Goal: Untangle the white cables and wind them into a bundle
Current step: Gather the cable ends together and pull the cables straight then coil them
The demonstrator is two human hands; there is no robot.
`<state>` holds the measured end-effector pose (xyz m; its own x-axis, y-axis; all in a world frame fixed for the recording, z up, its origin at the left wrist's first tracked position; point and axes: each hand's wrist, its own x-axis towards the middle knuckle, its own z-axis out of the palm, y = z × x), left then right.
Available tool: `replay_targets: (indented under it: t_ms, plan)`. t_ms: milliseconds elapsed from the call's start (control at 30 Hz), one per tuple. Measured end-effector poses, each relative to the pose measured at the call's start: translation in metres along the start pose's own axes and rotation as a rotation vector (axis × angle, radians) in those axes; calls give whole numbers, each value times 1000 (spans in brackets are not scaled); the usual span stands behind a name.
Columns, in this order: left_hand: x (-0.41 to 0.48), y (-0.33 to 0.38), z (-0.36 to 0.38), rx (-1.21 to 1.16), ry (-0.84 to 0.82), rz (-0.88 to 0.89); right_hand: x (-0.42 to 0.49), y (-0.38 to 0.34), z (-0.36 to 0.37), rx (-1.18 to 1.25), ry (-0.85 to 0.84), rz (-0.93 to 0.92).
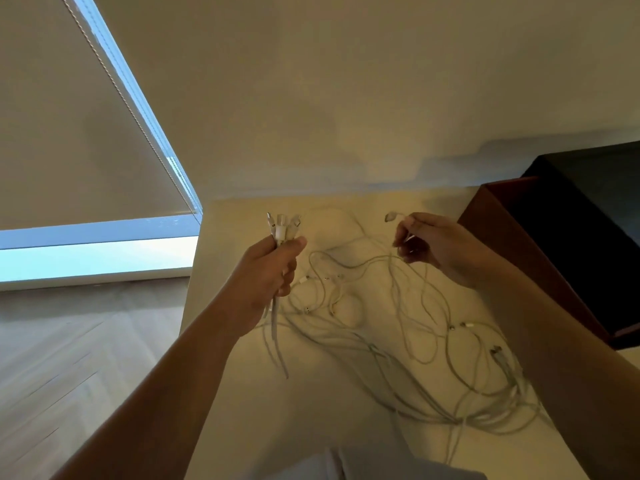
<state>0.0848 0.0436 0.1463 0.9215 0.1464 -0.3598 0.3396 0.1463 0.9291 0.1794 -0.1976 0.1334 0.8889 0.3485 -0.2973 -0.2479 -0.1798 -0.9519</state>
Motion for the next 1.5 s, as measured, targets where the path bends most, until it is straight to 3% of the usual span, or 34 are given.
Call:
replay_targets:
  t_ms: [233,533,1000,1267,1500]
  plan:
    - [3,1,11,-193,-83,-16,-39,-17,54,-26,81,-327]
    - [-7,4,17,-203,-212,-50,-55,-15,109,-452,16,-476]
    - [-17,-4,21,-66,-34,138,-54,-9,117,-731,46,-333]
    - [-10,12,15,-454,-43,337,-53,8,107,-808,21,-311]
    - [-6,37,-23,-424,75,407,-48,20,78,-882,51,-304]
